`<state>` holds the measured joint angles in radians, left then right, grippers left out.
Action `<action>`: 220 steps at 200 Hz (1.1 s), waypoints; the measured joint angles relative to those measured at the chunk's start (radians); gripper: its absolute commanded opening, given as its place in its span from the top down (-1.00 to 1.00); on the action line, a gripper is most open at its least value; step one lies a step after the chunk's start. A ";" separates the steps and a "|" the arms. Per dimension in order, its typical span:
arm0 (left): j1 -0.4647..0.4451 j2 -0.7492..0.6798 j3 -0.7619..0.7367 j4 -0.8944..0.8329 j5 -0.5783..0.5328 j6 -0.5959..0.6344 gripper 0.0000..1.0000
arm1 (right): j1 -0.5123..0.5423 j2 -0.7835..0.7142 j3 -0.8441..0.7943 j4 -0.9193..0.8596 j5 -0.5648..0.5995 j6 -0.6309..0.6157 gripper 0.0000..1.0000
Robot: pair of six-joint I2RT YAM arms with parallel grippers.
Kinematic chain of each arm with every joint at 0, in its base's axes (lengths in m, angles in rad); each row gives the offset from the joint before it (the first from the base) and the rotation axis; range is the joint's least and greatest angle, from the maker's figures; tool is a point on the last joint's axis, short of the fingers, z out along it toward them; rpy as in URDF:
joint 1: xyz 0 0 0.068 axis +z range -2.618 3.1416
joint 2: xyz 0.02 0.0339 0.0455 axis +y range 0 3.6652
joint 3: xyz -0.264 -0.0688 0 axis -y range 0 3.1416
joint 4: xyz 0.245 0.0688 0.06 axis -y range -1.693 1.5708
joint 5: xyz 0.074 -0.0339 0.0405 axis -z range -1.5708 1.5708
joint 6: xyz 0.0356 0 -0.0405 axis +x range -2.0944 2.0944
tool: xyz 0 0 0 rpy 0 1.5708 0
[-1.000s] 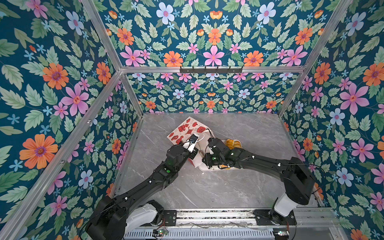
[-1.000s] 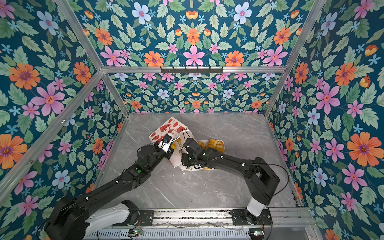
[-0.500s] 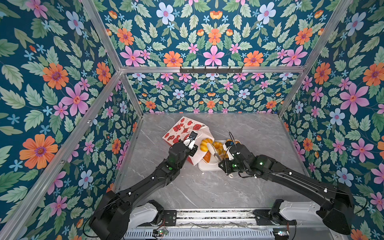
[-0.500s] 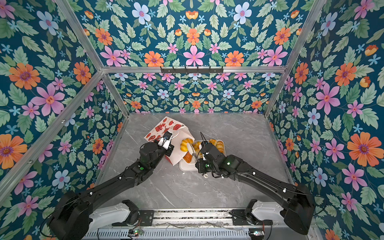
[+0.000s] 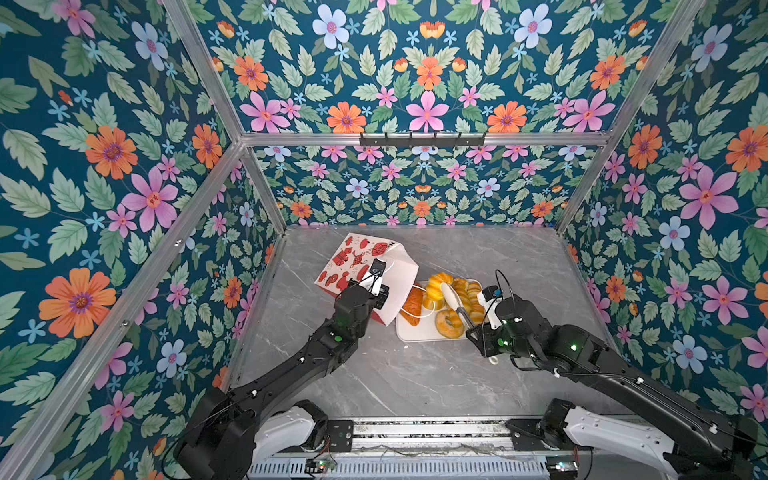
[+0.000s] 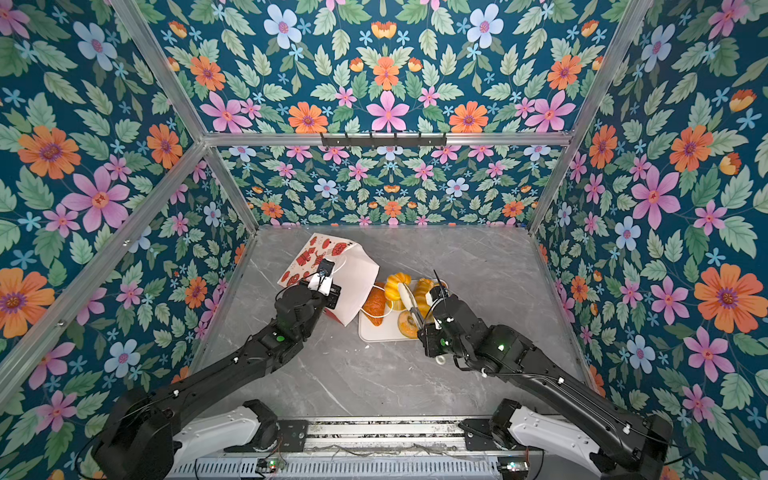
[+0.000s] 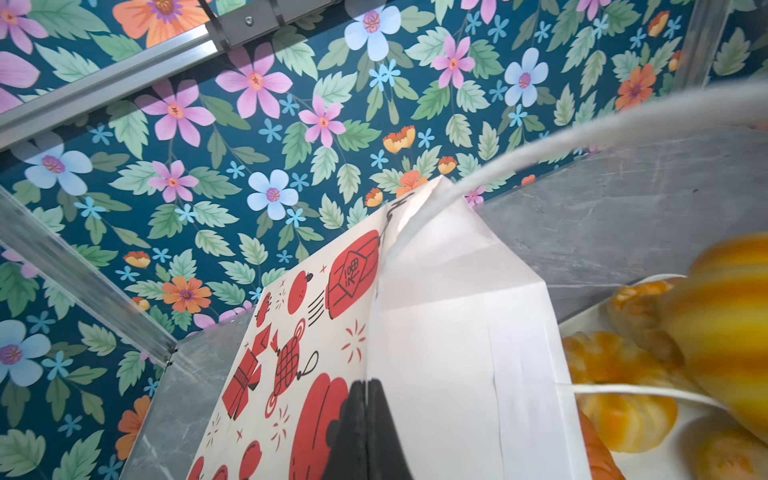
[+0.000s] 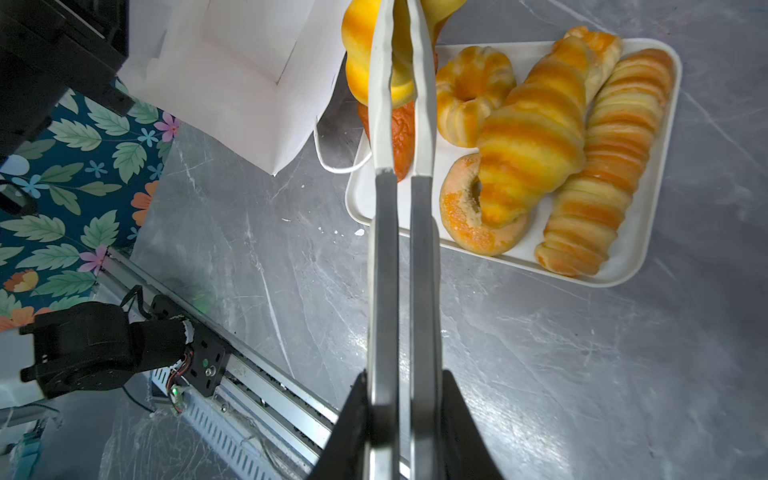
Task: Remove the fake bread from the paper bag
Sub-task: 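Lift the yellow bread out of the bag with the right gripper's tongs, then lower the yellow bread onto the white tray and open the tongs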
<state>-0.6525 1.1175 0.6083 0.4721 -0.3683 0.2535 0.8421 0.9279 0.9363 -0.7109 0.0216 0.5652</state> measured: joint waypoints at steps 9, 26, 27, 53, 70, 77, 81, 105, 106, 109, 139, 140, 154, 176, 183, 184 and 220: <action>0.001 -0.007 -0.003 0.001 -0.021 0.000 1.00 | -0.002 -0.002 0.000 -0.014 0.004 -0.010 0.83; 0.003 -0.021 -0.013 0.007 -0.056 0.000 1.00 | -0.003 0.004 -0.007 -0.030 -0.003 -0.023 0.83; 0.003 -0.023 -0.015 0.008 -0.060 0.000 1.00 | -0.003 0.005 -0.008 -0.031 -0.004 -0.024 0.83; 0.003 -0.058 -0.046 0.034 -0.124 0.000 1.00 | -0.003 0.040 -0.034 -0.032 -0.046 -0.041 0.84; 0.003 -0.080 -0.062 0.057 -0.165 0.000 1.00 | -0.003 0.053 -0.048 -0.033 -0.054 -0.047 0.84; 0.003 -0.086 -0.065 0.063 -0.180 0.001 1.00 | -0.003 0.055 -0.050 -0.034 -0.060 -0.048 0.84; 0.004 -0.089 -0.067 0.066 -0.188 0.001 1.00 | -0.003 0.056 -0.050 -0.033 -0.062 -0.048 0.84; 0.005 -0.098 -0.077 0.076 -0.216 0.002 1.00 | -0.003 0.049 -0.051 -0.026 -0.072 -0.053 0.84; 0.005 -0.098 -0.077 0.076 -0.217 0.002 1.00 | -0.003 0.049 -0.051 -0.026 -0.072 -0.053 0.84; 0.005 -0.099 -0.079 0.076 -0.218 0.003 1.00 | -0.003 0.049 -0.051 -0.025 -0.072 -0.054 0.84; 0.006 -0.106 -0.088 0.077 -0.232 0.008 1.00 | -0.003 0.082 -0.058 -0.023 -0.075 -0.071 0.84; 0.006 -0.106 -0.088 0.077 -0.232 0.008 1.00 | -0.003 0.084 -0.058 -0.022 -0.075 -0.071 0.84; 0.006 -0.106 -0.089 0.079 -0.233 0.008 1.00 | -0.003 0.101 -0.071 -0.021 -0.080 -0.076 0.84; 0.006 -0.106 -0.092 0.080 -0.233 0.008 1.00 | -0.003 0.130 -0.082 -0.021 -0.087 -0.089 0.84; 0.006 -0.104 -0.093 0.081 -0.233 0.008 1.00 | -0.003 0.139 -0.083 -0.020 -0.089 -0.093 0.84; 0.006 -0.104 -0.093 0.081 -0.233 0.008 1.00 | -0.003 0.141 -0.083 -0.020 -0.089 -0.094 0.84; 0.006 -0.100 -0.102 0.082 -0.231 0.008 1.00 | -0.003 0.167 -0.089 -0.015 -0.089 -0.108 0.83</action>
<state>-0.6460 1.0180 0.5060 0.5541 -0.5991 0.2615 0.8387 1.0946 0.8474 -0.7261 -0.0669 0.4568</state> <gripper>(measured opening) 0.039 0.226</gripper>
